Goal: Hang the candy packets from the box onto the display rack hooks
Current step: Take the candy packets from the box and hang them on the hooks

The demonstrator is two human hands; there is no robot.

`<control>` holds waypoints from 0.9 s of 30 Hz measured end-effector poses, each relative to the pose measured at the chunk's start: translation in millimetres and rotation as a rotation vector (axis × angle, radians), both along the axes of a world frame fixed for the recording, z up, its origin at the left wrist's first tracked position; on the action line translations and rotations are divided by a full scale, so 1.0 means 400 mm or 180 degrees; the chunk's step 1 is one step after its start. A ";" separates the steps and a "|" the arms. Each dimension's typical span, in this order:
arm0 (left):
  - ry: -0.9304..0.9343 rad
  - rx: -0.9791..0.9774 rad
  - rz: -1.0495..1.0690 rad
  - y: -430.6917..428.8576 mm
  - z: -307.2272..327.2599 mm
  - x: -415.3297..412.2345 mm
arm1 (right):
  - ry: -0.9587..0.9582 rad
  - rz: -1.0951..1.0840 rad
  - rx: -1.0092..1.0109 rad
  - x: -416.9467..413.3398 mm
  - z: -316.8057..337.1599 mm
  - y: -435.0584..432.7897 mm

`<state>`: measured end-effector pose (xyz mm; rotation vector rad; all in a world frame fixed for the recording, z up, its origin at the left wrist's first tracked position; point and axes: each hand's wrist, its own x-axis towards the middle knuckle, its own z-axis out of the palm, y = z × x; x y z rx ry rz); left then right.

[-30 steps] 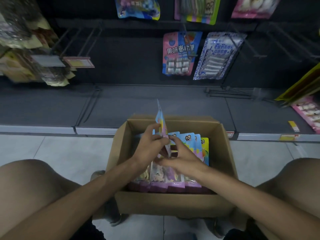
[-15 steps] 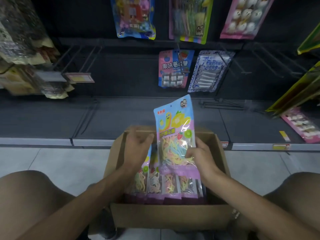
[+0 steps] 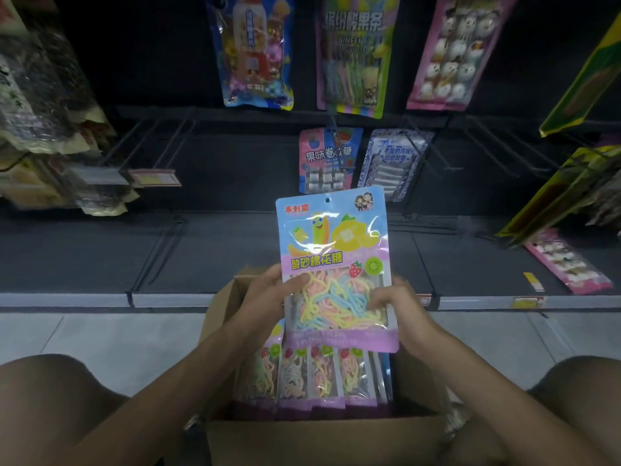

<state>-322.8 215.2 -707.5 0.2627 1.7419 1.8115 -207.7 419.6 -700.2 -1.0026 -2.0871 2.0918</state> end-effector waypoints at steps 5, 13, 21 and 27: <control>0.0331 0.0182 0.0108 -0.010 0.026 -0.013 | 0.0722 0.0154 0.0564 -0.013 0.102 -0.003; 0.0778 0.0488 0.0284 0.011 0.211 -0.049 | 0.1707 -0.0498 0.0674 -0.065 0.262 -0.014; 0.1577 0.0765 0.0488 0.044 0.498 -0.087 | 0.2271 -0.0610 0.0794 -0.139 0.506 0.007; 0.2126 0.0947 0.0858 0.081 0.716 -0.149 | 0.2716 -0.0574 0.0998 -0.211 0.695 0.025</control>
